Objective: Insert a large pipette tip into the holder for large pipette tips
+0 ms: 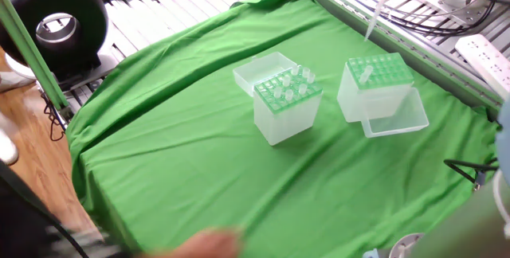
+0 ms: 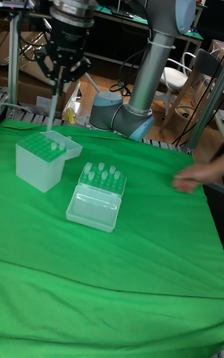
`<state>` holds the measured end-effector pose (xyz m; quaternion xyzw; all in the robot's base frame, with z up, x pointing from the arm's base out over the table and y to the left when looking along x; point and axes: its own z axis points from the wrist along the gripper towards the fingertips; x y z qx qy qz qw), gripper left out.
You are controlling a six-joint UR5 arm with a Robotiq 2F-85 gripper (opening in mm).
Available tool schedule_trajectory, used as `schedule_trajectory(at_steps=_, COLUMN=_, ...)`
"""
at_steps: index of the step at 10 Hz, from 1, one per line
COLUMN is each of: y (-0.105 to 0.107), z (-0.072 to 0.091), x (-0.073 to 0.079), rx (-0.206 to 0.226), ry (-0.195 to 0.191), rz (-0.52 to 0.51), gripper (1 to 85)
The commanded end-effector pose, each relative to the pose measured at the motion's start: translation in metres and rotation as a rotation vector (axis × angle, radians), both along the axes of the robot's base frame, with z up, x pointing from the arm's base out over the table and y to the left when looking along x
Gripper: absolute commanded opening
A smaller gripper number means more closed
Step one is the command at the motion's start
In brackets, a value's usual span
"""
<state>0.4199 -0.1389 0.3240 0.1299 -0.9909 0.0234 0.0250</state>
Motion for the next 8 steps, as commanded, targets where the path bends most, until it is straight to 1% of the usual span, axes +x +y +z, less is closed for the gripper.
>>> schedule_trajectory(at_steps=1, y=0.044, z=0.000, x=-0.022, rx=0.042, ry=0.000, rz=-0.091, gripper=1.0)
schedule_trajectory(at_steps=2, y=0.034, z=0.002, x=-0.021, rx=0.031, ry=0.006, rz=-0.058, gripper=1.0)
schedule_trajectory(at_steps=3, y=0.027, z=0.002, x=-0.017, rx=0.037, ry=0.004, rz=0.015, gripper=0.7)
schedule_trajectory(at_steps=4, y=0.027, z=0.002, x=-0.016, rx=0.041, ry=0.002, rz=0.113, gripper=0.7)
schedule_trajectory(at_steps=5, y=0.025, z=0.002, x=-0.018, rx=0.043, ry=0.016, rz=0.246, gripper=0.7)
schedule_trajectory(at_steps=6, y=0.027, z=0.002, x=-0.018, rx=0.054, ry=0.018, rz=0.350, gripper=0.7)
schedule_trajectory(at_steps=7, y=0.031, z=0.002, x=-0.014, rx=0.069, ry=0.002, rz=0.407, gripper=0.7)
schedule_trajectory(at_steps=8, y=0.037, z=0.002, x=-0.017, rx=0.093, ry=0.008, rz=0.383, gripper=0.7)
